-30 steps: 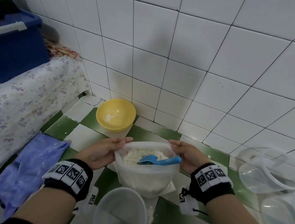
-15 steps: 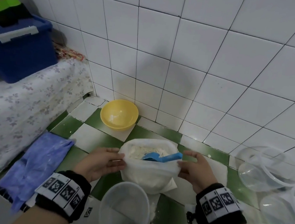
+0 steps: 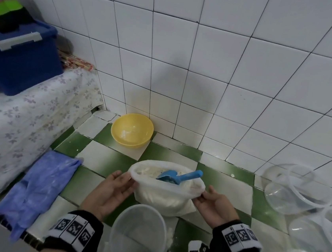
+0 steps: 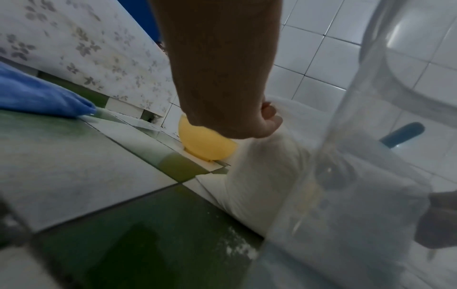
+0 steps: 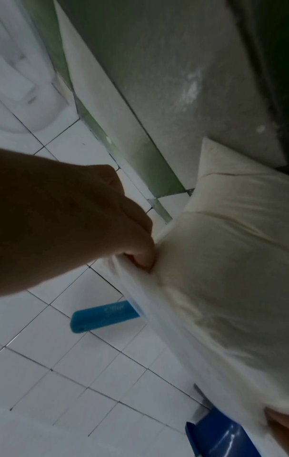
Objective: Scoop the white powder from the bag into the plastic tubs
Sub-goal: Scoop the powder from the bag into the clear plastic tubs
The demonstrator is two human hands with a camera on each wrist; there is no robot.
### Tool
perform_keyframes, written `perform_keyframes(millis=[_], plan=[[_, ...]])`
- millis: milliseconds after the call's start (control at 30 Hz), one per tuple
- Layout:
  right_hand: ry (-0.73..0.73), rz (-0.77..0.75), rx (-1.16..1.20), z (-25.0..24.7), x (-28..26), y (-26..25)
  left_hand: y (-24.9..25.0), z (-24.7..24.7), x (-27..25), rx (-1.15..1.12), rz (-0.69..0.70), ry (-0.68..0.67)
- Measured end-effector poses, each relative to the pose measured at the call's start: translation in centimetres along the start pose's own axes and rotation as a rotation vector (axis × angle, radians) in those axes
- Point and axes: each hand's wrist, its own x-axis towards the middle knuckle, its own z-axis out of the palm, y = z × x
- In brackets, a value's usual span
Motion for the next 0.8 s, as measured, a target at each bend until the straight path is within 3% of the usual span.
perform_keyframes(millis=[300, 667, 800], plan=[[-0.012, 0.010, -0.014, -0.2, 0.5, 0.8, -1.4, -0.5, 0.7, -0.133, -0.011, -0.010], [0.043, -0.062, -0.377, -0.8, -0.4, 0.5, 0.9, -0.6, -0.3, 0.068, -0.071, -0.151], [0.015, -0.052, -0.420, -0.3, -1.2, 0.4, 1.2, 0.2, -0.7, 0.238, -0.100, -0.115]])
